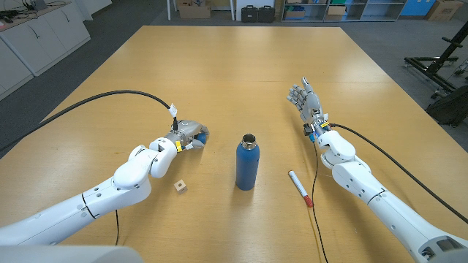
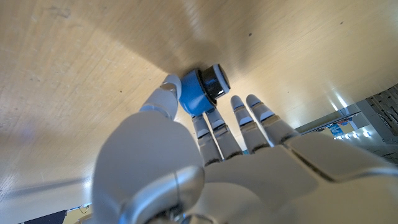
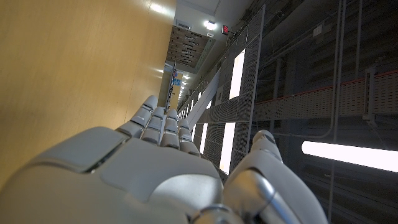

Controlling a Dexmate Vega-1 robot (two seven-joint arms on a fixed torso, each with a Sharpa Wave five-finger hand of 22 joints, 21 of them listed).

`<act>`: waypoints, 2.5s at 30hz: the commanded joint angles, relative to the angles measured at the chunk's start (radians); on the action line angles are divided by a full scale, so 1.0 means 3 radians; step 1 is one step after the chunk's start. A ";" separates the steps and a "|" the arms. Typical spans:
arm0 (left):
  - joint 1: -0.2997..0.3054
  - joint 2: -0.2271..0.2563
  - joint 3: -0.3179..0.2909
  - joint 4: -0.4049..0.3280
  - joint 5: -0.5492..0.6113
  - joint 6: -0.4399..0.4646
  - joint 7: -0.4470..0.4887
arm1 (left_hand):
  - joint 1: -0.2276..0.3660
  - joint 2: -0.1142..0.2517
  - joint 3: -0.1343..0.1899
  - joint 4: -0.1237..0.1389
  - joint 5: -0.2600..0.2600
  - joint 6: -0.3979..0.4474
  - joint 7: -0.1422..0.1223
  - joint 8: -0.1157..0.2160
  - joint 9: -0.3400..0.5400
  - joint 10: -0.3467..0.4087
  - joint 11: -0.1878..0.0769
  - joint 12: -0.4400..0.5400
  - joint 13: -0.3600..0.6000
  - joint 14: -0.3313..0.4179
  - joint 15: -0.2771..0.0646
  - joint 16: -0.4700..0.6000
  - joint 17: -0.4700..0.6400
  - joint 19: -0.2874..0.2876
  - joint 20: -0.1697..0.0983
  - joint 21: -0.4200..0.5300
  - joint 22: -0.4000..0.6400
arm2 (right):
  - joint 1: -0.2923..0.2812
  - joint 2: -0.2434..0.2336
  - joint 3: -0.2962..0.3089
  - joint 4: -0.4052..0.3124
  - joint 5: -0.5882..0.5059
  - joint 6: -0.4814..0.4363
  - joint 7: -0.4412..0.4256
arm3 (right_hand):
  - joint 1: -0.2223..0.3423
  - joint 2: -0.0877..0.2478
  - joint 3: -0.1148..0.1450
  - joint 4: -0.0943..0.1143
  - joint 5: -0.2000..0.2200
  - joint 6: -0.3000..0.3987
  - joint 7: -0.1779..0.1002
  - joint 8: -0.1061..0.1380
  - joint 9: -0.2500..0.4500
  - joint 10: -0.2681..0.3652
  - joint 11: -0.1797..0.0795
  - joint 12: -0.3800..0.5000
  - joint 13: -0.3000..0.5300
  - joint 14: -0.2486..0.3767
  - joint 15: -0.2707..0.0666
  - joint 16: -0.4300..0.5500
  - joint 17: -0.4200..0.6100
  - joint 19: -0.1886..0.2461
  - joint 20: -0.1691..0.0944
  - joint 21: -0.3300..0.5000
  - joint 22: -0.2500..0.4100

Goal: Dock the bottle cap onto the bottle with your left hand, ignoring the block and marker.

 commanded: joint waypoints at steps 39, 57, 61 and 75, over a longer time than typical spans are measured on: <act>-0.0232 0.0002 0.0201 -0.0055 0.0415 0.0122 -0.0612 | -0.0011 -0.0058 0.0011 0.0009 0.0013 -0.0255 0.0032 -0.0119 0.0008 -0.0230 0.0005 -0.0151 0.0008 -0.0099 -0.0529 -0.0074 0.0003 -0.0050 0.0096 -0.0025 0.0003 | -0.0009 0.0004 -0.0023 0.0017 0.0012 -0.0024 0.0015 | 0.0006 0.0041 0.0002 -0.0011 -0.0011 0.0023 0.0024 -0.0006 0.0017 0.0020 -0.0004 -0.0012 0.0010 0.0013 0.0015 -0.0011 0.0008 0.0013 0.0018 -0.0028 0.0014; -0.0145 -0.0041 0.0082 -0.0047 0.0337 0.0092 -0.0451 | 0.0043 0.0004 0.0052 0.0009 0.0022 -0.0049 -0.0012 -0.0044 0.0011 -0.0033 -0.0002 -0.0075 0.0016 -0.0027 -0.0562 -0.0032 0.0008 -0.0010 0.0025 -0.0008 0.0002 | -0.0030 0.0023 -0.0017 0.0049 0.0025 0.0020 0.0025 | 0.0008 0.0045 -0.0001 -0.0012 -0.0012 0.0021 0.0023 -0.0007 0.0017 0.0020 -0.0002 -0.0013 0.0010 0.0013 0.0013 -0.0013 0.0008 0.0014 0.0016 -0.0044 0.0014; -0.0120 -0.0061 0.0050 -0.0041 0.0261 0.0093 -0.0396 | 0.0102 0.0127 0.0115 0.0013 0.0037 0.0292 -0.0020 0.0075 0.0006 0.0325 -0.0005 0.0007 0.0017 0.0155 -0.0585 0.0004 0.0013 0.0034 -0.0091 -0.0006 -0.0006 | -0.0041 0.0023 -0.0010 0.0040 0.0029 0.0024 0.0017 | 0.0008 0.0046 -0.0001 -0.0013 -0.0012 0.0021 0.0023 -0.0008 0.0017 0.0018 -0.0007 -0.0014 0.0010 0.0013 0.0017 -0.0014 0.0008 0.0015 0.0021 -0.0046 0.0015; -0.0091 -0.0029 0.0023 -0.0102 0.0228 0.0189 -0.0358 | 0.0184 0.0222 0.0213 -0.0006 0.0059 0.0815 -0.0051 0.0234 -0.0014 0.0881 -0.0013 0.0059 0.0010 0.0440 -0.0603 0.0000 0.0011 0.0143 -0.0154 -0.0009 -0.0011 | -0.0052 0.0012 -0.0011 0.0000 0.0025 0.0013 0.0008 | 0.0007 0.0046 -0.0005 -0.0013 -0.0012 0.0025 0.0022 -0.0007 0.0017 0.0022 0.0002 -0.0013 0.0011 0.0014 0.0018 -0.0015 0.0008 0.0016 0.0024 -0.0059 0.0015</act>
